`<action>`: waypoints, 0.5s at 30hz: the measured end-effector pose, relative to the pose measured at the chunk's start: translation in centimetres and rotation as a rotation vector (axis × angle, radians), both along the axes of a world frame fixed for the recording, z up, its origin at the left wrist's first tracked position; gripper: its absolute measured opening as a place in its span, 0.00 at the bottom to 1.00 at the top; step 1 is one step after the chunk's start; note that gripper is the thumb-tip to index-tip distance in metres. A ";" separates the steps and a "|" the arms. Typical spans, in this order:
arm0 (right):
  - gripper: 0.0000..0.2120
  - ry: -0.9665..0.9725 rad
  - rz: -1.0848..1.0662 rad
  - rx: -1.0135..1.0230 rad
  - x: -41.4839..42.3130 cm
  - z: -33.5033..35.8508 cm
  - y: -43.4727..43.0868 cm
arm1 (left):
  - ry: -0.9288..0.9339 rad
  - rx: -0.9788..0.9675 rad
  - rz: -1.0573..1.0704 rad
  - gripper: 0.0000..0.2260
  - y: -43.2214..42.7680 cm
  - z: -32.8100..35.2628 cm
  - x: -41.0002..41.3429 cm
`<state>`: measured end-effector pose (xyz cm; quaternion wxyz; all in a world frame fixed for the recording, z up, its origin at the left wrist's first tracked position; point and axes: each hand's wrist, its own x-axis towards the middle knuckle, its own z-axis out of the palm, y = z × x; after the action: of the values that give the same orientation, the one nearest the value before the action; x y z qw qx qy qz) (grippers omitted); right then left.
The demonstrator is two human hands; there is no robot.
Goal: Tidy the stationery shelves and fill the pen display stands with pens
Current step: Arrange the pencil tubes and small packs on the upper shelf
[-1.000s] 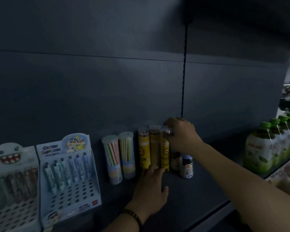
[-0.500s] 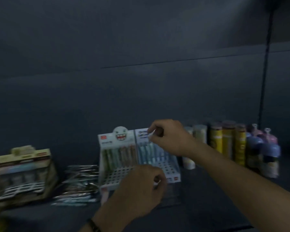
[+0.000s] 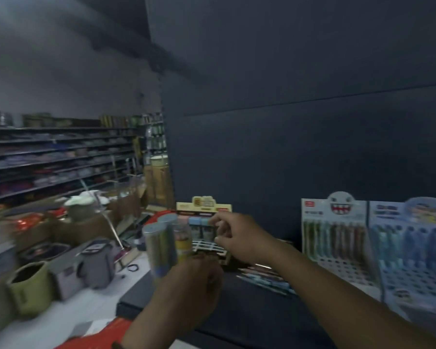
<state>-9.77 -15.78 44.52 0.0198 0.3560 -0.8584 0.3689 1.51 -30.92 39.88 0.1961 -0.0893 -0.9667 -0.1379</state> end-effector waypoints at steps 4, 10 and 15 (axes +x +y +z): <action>0.28 0.075 0.022 0.045 -1.0 0.4 -4.7 | -0.004 0.062 0.071 0.05 -3.5 -0.4 0.5; 0.46 0.084 0.058 0.208 -3.4 0.8 -7.6 | -0.005 0.116 0.079 0.05 -4.9 -1.2 0.0; 0.45 0.060 0.091 0.295 -4.8 0.6 -8.5 | -0.011 0.158 0.058 0.06 -5.4 -2.0 -0.7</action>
<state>-14.55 -24.28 45.11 -0.0235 0.4044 -0.8853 0.2285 0.77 -36.29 37.88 0.2011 -0.0448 -0.9560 -0.2087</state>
